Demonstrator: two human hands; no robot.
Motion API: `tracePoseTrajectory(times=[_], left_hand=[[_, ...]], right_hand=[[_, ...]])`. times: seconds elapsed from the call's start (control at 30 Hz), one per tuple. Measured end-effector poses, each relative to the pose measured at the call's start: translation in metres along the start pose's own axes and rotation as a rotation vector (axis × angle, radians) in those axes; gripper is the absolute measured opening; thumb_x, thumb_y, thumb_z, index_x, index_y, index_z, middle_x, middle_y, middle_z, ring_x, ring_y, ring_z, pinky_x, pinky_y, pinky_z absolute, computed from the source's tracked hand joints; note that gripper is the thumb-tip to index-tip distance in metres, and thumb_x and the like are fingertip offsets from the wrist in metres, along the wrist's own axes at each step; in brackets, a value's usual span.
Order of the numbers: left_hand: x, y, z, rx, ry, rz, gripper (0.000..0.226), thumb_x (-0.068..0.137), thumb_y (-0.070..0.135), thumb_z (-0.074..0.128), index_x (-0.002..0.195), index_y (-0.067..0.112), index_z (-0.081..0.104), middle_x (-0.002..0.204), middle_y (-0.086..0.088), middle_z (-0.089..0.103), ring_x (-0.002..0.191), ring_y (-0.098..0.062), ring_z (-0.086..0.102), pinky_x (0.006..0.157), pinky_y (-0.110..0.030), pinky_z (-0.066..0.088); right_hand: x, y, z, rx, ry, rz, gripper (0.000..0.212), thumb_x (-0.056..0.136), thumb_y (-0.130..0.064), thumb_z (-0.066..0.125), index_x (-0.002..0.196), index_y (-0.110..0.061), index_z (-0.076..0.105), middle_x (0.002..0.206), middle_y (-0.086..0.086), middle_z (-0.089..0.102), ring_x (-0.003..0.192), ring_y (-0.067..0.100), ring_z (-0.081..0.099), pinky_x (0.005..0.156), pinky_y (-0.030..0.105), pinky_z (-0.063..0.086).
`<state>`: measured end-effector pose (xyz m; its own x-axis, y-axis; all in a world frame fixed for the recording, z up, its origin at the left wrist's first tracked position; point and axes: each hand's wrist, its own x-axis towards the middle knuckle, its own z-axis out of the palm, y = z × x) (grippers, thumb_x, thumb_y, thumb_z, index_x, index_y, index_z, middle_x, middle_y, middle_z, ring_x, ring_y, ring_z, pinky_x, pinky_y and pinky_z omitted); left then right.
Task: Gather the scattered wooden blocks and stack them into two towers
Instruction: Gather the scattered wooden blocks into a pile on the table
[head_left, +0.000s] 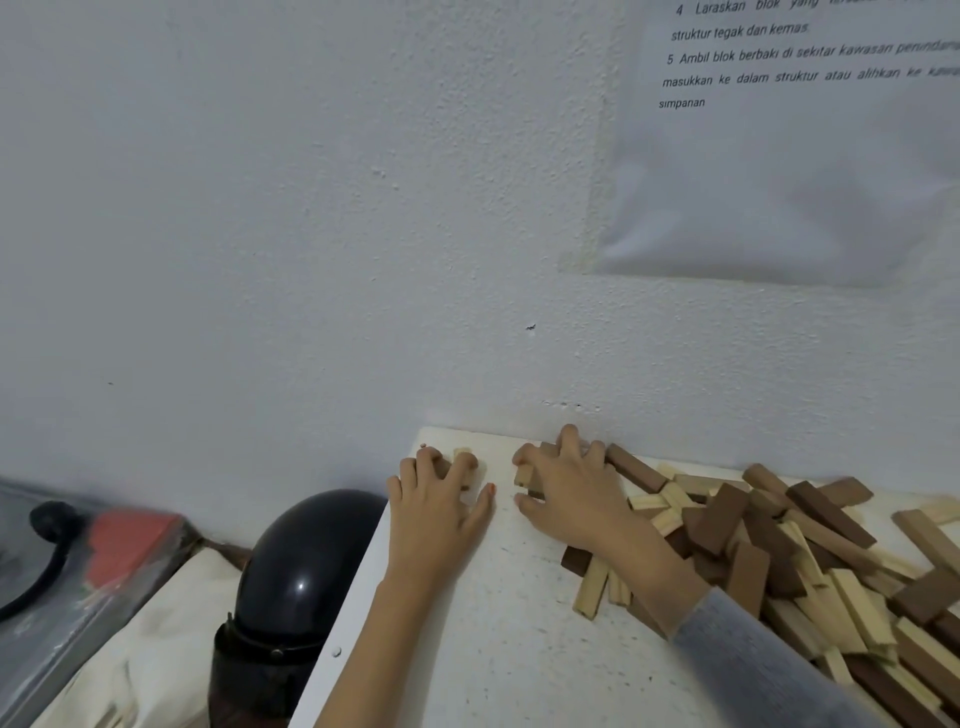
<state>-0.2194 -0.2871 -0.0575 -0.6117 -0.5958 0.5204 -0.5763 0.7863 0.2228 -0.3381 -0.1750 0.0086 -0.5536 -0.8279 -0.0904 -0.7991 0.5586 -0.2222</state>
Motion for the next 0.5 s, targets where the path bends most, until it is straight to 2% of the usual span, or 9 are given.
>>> tracePoseTrajectory(times=[0.1,0.2,0.3,0.37,0.5], left_hand=[[-0.005,0.002,-0.003,0.009,0.051,0.009,0.028,0.080,0.041,0.046,0.097,0.028,0.063,0.095,-0.002,0.055,0.080,-0.023,0.049,0.068,-0.032,0.030],[-0.010,0.002,-0.008,0.028,0.053,0.033,0.025,0.074,0.030,0.050,0.097,0.030,0.061,0.097,-0.001,0.059,0.080,-0.023,0.053,0.068,-0.032,0.029],[-0.014,0.004,-0.012,0.005,0.023,0.010,0.042,0.069,0.024,0.059,0.110,0.030,0.055,0.099,0.003,0.061,0.081,-0.021,0.055,0.067,-0.032,0.031],[-0.015,0.005,-0.013,0.007,0.035,-0.024,0.046,0.070,0.027,0.058,0.117,0.027,0.058,0.098,0.004,0.062,0.080,-0.020,0.056,0.067,-0.032,0.032],[-0.014,0.007,-0.015,0.034,0.033,-0.066,0.037,0.077,0.037,0.048,0.110,0.029,0.063,0.095,0.003,0.059,0.079,-0.020,0.054,0.067,-0.033,0.031]], right_hand=[[-0.005,-0.003,0.008,-0.071,0.067,0.011,0.038,0.097,-0.049,0.043,0.131,-0.033,0.040,0.129,0.009,0.036,0.114,0.032,0.037,0.093,0.039,0.037],[-0.007,-0.006,0.013,-0.137,0.150,0.010,0.031,0.101,-0.041,0.037,0.129,-0.029,0.040,0.124,0.010,0.041,0.109,0.029,0.040,0.083,0.036,0.039],[-0.008,-0.007,0.014,-0.117,0.179,0.015,0.030,0.101,-0.038,0.037,0.129,-0.029,0.040,0.123,0.010,0.041,0.108,0.029,0.040,0.079,0.034,0.035],[-0.009,-0.006,0.014,-0.043,0.198,0.012,0.030,0.100,-0.038,0.037,0.130,-0.031,0.041,0.125,0.009,0.041,0.109,0.028,0.040,0.085,0.035,0.038],[-0.014,-0.004,0.014,0.062,0.201,-0.039,0.031,0.100,-0.037,0.039,0.131,-0.034,0.041,0.124,0.006,0.040,0.109,0.026,0.041,0.091,0.037,0.040]])
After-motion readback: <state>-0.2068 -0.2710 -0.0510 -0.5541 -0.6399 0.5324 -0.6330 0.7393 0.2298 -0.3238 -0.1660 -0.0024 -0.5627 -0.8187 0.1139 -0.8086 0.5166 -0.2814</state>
